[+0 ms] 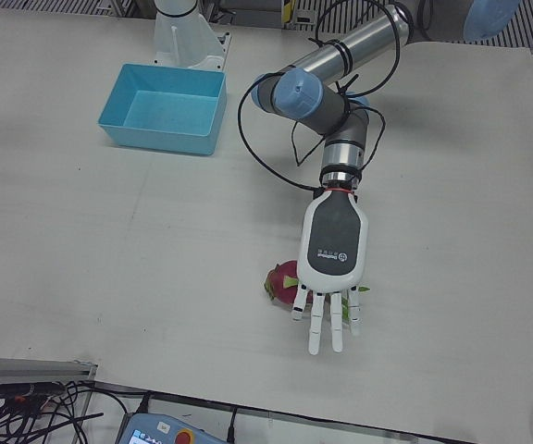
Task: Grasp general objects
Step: 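Move the left hand down beside the pink dragon fruit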
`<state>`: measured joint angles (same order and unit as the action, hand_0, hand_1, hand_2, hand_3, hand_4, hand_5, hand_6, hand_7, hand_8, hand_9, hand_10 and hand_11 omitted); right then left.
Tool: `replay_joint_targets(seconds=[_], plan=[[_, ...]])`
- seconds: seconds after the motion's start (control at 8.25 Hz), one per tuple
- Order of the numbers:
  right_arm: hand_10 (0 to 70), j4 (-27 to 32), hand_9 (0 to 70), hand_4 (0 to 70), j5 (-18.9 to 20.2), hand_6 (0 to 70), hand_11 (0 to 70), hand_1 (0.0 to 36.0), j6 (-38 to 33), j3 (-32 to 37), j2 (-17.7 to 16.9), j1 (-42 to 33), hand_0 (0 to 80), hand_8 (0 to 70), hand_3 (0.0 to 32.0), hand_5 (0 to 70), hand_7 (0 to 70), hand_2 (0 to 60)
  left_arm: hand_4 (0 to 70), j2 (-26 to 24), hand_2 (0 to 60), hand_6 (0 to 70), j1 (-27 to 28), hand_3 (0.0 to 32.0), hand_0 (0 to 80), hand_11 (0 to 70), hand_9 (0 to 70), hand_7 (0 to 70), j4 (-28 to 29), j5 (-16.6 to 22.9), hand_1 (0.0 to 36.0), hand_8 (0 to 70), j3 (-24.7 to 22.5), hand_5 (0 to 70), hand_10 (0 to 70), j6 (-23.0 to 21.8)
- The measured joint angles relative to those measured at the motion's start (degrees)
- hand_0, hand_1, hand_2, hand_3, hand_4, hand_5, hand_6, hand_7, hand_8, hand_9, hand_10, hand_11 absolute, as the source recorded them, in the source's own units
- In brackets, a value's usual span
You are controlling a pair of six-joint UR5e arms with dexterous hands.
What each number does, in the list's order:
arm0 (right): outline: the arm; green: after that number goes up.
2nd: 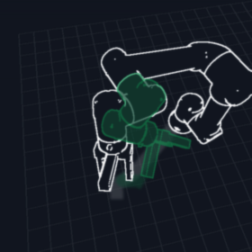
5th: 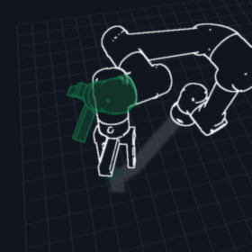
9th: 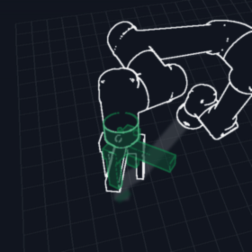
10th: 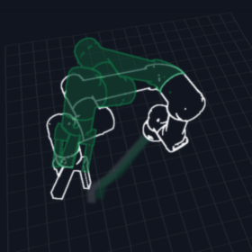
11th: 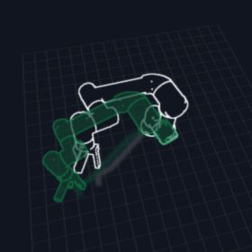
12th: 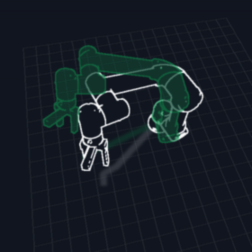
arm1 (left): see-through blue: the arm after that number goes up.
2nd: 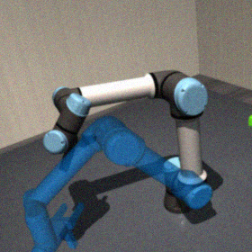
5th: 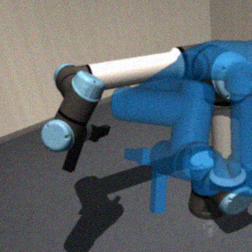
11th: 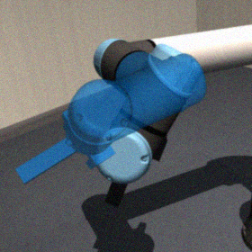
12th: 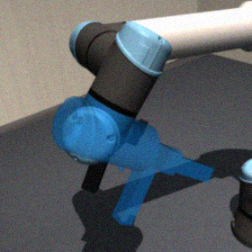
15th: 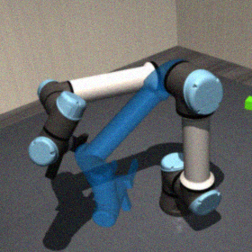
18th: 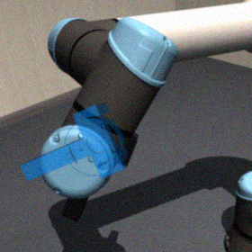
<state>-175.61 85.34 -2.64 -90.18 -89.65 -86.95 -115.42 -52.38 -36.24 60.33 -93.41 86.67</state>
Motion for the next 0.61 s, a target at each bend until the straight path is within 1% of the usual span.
replay_joint_targets(seconds=[0.24,0.48,0.61], plan=[[0.0,0.00,0.0,0.0,0.00,0.0,0.0,0.0,0.00,0.00,0.00,-0.05,0.0,0.0,0.0,0.0,0.0,0.0,0.0,0.03,5.0,0.0,2.54,13.4,51.7,0.5,0.0,1.6,-2.16,0.05,19.8,0.0,0.31,0.0,0.0,0.19],[0.0,0.00,0.0,0.0,0.00,0.0,0.0,0.0,0.00,0.00,0.00,-0.06,0.0,0.0,0.0,0.0,0.0,0.0,0.0,0.15,9.1,0.0,5.41,12.0,52.4,1.6,0.0,2.4,-3.08,-0.19,21.7,0.0,0.46,0.0,0.0,0.22],[0.0,0.00,0.0,0.0,0.00,0.0,0.0,0.0,0.00,0.00,0.00,-0.06,0.0,0.0,0.0,0.0,0.0,0.0,0.0,0.17,10.0,0.0,5.97,11.8,52.8,2.4,0.0,2.8,-3.22,-0.92,22.1,0.0,0.48,0.0,0.0,0.22]])
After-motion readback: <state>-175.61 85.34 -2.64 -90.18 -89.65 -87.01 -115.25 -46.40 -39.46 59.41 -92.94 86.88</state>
